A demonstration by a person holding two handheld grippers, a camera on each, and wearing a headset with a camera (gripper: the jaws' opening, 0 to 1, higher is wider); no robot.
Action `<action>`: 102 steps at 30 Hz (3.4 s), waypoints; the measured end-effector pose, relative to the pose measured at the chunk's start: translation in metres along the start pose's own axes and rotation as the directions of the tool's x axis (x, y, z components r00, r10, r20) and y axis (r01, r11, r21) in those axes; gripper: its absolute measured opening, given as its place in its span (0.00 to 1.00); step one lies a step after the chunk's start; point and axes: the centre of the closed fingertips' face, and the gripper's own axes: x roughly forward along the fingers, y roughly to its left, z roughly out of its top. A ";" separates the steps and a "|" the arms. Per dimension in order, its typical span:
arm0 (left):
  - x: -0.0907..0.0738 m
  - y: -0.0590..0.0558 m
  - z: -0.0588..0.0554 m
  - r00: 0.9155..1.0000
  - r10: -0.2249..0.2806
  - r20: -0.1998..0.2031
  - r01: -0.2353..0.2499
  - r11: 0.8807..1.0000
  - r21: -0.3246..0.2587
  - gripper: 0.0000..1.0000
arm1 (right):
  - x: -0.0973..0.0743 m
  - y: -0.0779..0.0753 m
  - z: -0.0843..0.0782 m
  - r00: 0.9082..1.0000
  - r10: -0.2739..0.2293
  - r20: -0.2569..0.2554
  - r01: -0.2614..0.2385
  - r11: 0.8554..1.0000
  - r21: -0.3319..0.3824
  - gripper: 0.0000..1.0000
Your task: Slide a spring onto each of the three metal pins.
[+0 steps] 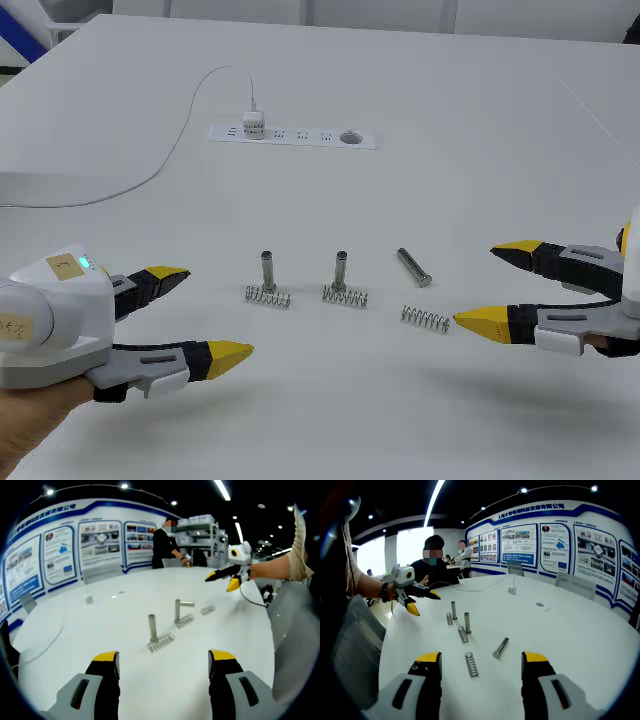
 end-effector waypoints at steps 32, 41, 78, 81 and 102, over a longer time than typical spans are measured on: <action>0.002 -0.005 0.000 1.000 -0.007 0.013 0.007 1.000 -0.020 0.73 | 0.003 -0.010 0.005 0.999 -0.035 -0.030 0.035 0.999 0.008 0.62; 0.002 -0.007 0.001 1.000 -0.005 0.019 0.005 1.000 -0.023 0.73 | 0.019 -0.021 0.010 0.995 -0.060 -0.076 0.060 0.998 0.006 0.56; 0.001 -0.005 -0.002 1.000 -0.002 0.019 0.003 0.999 -0.039 0.71 | 0.106 -0.056 -0.011 0.887 -0.205 -0.414 0.236 0.971 0.024 0.21; 0.001 -0.005 -0.002 1.000 0.001 0.020 0.000 0.999 -0.042 0.70 | 0.110 -0.057 -0.014 0.883 -0.206 -0.421 0.243 0.969 0.036 0.19; 0.000 -0.002 -0.007 1.000 0.012 0.020 -0.011 0.998 -0.067 0.69 | 0.117 -0.062 -0.030 0.857 -0.184 -0.481 0.261 0.960 0.097 0.11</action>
